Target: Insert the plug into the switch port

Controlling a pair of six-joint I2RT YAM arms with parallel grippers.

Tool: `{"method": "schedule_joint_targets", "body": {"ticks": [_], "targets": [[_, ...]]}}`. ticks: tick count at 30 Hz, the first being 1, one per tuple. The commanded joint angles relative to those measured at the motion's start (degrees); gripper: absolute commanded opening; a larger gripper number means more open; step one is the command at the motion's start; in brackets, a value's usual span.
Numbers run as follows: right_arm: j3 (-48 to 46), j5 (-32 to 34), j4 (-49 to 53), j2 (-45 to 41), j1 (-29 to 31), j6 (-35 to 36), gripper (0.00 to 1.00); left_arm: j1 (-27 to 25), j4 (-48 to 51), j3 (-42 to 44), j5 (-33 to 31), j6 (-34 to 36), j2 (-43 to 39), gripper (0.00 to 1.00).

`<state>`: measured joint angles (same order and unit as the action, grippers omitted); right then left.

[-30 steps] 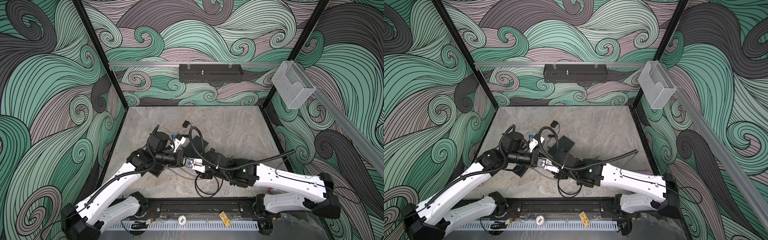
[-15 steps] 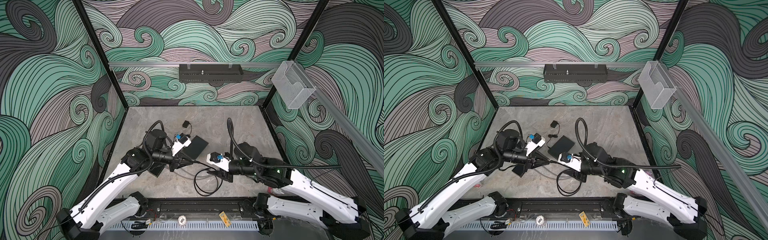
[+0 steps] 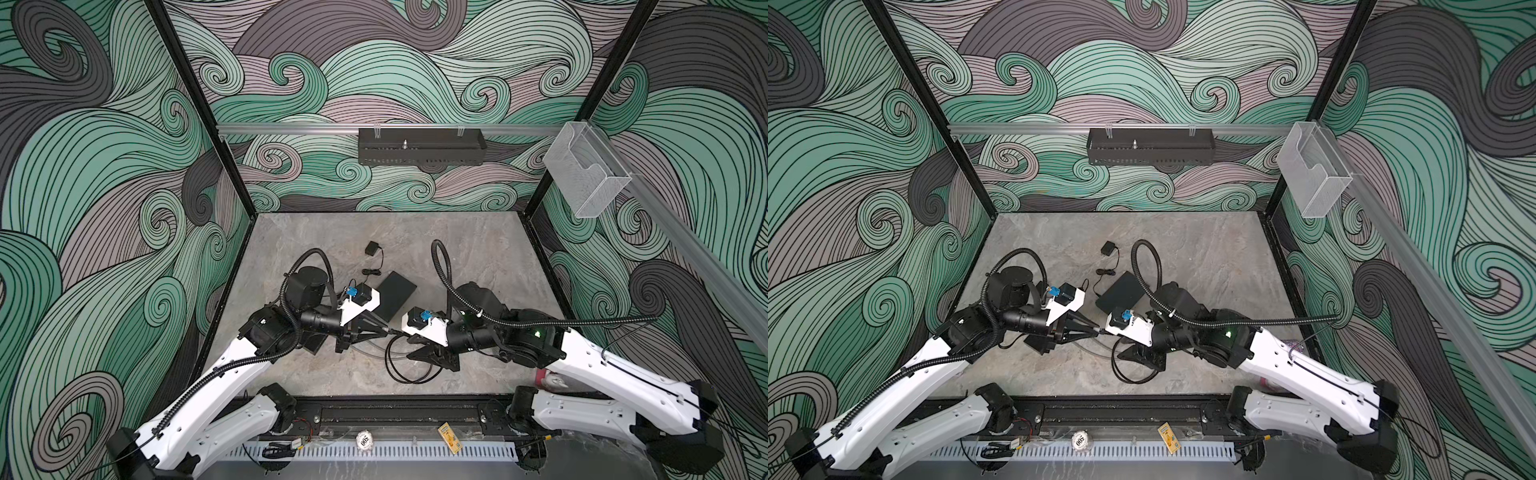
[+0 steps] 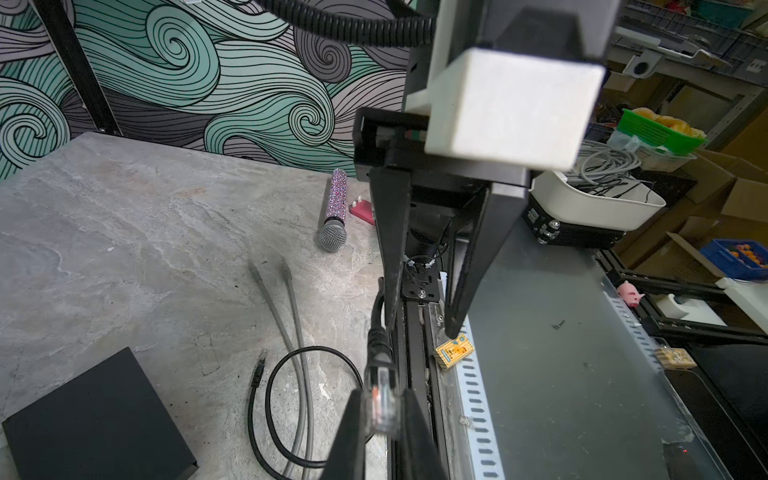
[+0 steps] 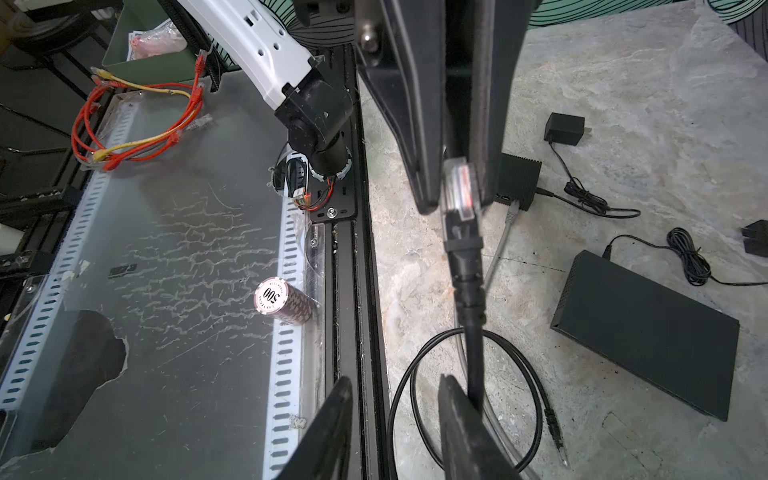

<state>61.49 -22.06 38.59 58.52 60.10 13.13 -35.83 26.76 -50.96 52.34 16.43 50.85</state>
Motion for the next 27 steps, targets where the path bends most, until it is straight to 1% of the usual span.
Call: {"method": "schedule_joint_targets", "body": {"ticks": [1, 9, 12, 15, 19, 20, 22, 23, 27], "targets": [[1.40, 2.31, -2.73, -0.16, -0.32, -0.12, 0.37, -0.89, -1.71, -0.63, 4.71, 1.83, 0.65, 0.00], [3.59, 2.64, -3.46, 1.87, -0.74, -0.35, 0.36, -1.73, -1.40, -0.64, 7.60, 2.20, 0.92, 0.00], [3.81, 0.35, -3.87, 0.42, -1.04, -0.47, 0.35, -1.96, -0.43, -0.52, 7.29, 2.98, 0.76, 0.00], [3.72, 0.18, -4.05, -2.05, -2.25, -1.37, 0.35, -2.01, 0.04, -0.55, 6.77, 3.18, 0.86, 0.00], [3.91, -1.33, -2.63, -1.79, -4.41, -1.22, 0.35, -2.14, -0.31, -0.63, 7.21, 2.82, 0.89, 0.00], [3.90, -2.30, -2.87, -1.66, -4.52, -1.42, 0.35, -2.13, -0.31, -0.63, 7.21, 2.82, 0.83, 0.00], [3.83, -7.65, -4.06, -1.89, -5.14, -1.90, 0.35, -2.13, 0.02, -0.70, 6.65, 2.82, 1.03, 0.00], [3.65, -8.69, -4.95, -2.08, -5.25, -2.53, 0.35, -2.13, 0.21, -0.73, 6.68, 2.89, 1.20, 0.00], [3.98, -7.39, -3.79, -0.56, -5.51, -1.83, 0.35, -2.19, -0.18, -0.72, 7.26, 2.56, 0.93, 0.00]]}}
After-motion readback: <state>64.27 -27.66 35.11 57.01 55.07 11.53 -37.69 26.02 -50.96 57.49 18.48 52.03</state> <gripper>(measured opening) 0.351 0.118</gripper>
